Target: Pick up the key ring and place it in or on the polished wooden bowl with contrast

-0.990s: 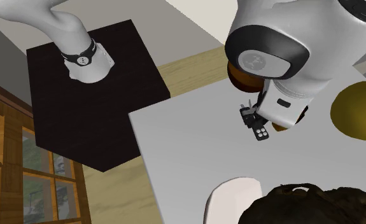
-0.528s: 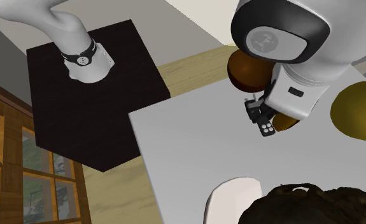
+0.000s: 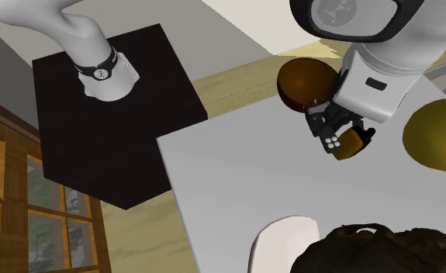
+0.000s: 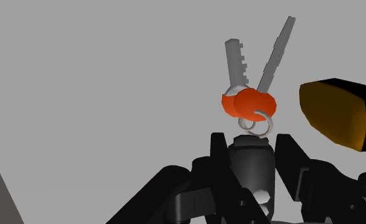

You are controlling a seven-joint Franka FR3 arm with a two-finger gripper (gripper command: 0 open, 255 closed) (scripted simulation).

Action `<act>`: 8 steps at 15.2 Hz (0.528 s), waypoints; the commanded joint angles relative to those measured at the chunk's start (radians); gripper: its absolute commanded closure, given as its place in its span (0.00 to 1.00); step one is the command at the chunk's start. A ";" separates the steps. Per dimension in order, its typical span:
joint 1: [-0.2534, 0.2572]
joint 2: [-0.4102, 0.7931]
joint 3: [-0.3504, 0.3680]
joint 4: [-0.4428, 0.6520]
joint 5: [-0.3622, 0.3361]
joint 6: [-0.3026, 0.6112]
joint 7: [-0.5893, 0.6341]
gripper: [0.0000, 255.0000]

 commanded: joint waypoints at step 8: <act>0.114 -0.060 0.057 -0.086 0.001 0.025 0.181 1.00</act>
